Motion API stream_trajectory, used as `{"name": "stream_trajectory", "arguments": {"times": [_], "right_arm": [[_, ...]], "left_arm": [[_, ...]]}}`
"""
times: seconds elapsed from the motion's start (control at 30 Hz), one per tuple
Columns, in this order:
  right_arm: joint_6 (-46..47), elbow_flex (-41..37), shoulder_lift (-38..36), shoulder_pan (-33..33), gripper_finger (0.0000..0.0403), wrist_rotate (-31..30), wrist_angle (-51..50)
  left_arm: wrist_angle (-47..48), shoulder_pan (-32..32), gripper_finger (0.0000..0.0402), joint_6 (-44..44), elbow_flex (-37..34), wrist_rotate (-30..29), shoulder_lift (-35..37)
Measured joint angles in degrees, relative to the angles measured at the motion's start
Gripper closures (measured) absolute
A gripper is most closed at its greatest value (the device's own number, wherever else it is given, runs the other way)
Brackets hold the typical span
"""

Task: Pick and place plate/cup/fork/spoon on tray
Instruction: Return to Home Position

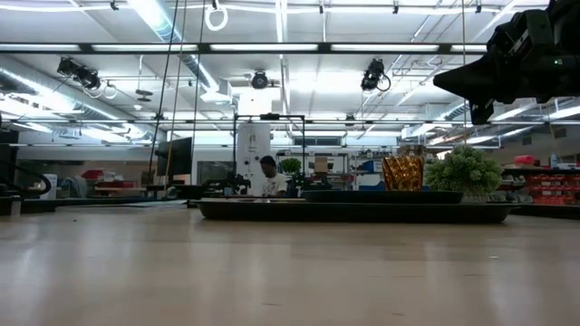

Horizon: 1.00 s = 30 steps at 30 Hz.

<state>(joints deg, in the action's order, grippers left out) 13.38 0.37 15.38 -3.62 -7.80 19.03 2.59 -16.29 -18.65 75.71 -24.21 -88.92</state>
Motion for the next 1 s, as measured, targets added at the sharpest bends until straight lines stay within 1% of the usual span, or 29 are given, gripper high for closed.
{"name": "stream_trajectory", "arguments": {"times": [0.13, 0.27, 0.4, 0.43, 0.63, 0.7, 0.83, 1.0], "right_arm": [[0.01, -0.01, 0.0, 0.0, 0.038, 0.01, 0.43], [0.01, 0.01, 0.0, 0.0, 0.038, -0.01, 0.51], [0.01, -0.01, 0.0, 0.0, 0.038, -0.01, 0.63], [0.01, -0.01, 0.0, 0.0, 0.038, -0.01, 0.66], [0.01, -0.01, 0.0, 0.0, 0.038, -0.01, 0.72], [0.01, -0.01, 0.0, 0.0, 0.038, -0.01, 0.89], [0.01, 0.01, 0.0, 0.0, 0.038, -0.01, 1.02], [0.01, 0.01, 0.0, 0.0, 0.038, -0.01, 1.05]], "left_arm": [[-4.17, -2.2, 0.026, 0.04, -9.49, 0.17, 7.04], [-12.67, -3.49, 0.026, 0.23, -21.5, 1.05, 13.82], [-19.88, -4.59, 0.026, 3.65, -32.45, 2.71, 19.62], [-20.48, -4.8, 0.026, 4.9, -34.73, 2.85, 21.01], [-23.2, -6.96, 0.026, 9.11, -46.18, 2.62, 29.63], [-23.91, -7.72, 0.026, 9.41, -49.76, 2.8, 32.83], [-28.48, -8.44, 0.026, 9.55, -56.88, 2.7, 38.69], [-30.78, -7.67, 0.026, 11.88, -64.32, 5.81, 46.07]]}}
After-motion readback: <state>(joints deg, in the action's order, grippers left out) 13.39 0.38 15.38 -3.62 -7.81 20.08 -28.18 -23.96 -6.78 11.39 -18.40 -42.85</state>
